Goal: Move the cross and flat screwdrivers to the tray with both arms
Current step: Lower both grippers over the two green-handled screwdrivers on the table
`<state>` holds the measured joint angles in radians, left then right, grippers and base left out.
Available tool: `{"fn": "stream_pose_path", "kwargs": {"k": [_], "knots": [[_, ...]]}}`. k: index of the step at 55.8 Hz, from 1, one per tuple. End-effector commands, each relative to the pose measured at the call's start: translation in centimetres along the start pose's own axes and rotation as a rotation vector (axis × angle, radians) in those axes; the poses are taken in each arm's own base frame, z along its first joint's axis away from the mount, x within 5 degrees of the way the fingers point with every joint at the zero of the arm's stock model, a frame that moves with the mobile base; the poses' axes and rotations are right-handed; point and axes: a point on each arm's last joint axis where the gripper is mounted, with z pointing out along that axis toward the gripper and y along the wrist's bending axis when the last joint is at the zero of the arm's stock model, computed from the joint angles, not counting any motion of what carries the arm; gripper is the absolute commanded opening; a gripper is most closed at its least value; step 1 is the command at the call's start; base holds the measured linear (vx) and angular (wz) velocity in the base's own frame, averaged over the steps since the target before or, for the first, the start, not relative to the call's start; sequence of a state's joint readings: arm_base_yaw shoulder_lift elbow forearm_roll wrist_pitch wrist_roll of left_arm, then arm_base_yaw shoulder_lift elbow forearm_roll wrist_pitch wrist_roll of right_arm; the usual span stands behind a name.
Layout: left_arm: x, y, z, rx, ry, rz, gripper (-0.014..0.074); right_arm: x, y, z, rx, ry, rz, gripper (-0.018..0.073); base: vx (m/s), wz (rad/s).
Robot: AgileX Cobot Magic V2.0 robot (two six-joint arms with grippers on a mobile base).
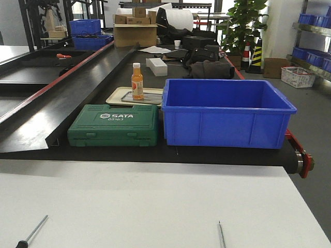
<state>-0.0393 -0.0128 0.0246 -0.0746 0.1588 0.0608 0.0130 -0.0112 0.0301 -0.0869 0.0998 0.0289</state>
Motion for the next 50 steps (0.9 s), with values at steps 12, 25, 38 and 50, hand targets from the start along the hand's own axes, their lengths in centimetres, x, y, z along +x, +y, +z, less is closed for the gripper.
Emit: {"fn": "stream_pose_path", "kwargs": {"k": [12, 25, 38, 50], "knots": [[-1.6, 0.0, -0.3, -0.003, -0.118, -0.007, -0.0006, -0.5, 0.0, 0.0, 0.004, -0.076, -0.010, -0.0008, 0.00, 0.00], [-1.6, 0.0, -0.3, -0.003, -0.118, -0.007, -0.0006, -0.5, 0.0, 0.0, 0.004, -0.076, -0.010, -0.0008, 0.00, 0.00], [-2.2, 0.1, -0.4, -0.007, -0.187, -0.007, -0.0006, -0.5, 0.0, 0.0, 0.004, -0.076, -0.010, -0.0008, 0.00, 0.00], [-3.3, 0.1, -0.7, -0.014, -0.313, -0.008, -0.0006, -1.1, 0.0, -0.1, 0.002, -0.140, -0.011, -0.0008, 0.00, 0.00]]}}
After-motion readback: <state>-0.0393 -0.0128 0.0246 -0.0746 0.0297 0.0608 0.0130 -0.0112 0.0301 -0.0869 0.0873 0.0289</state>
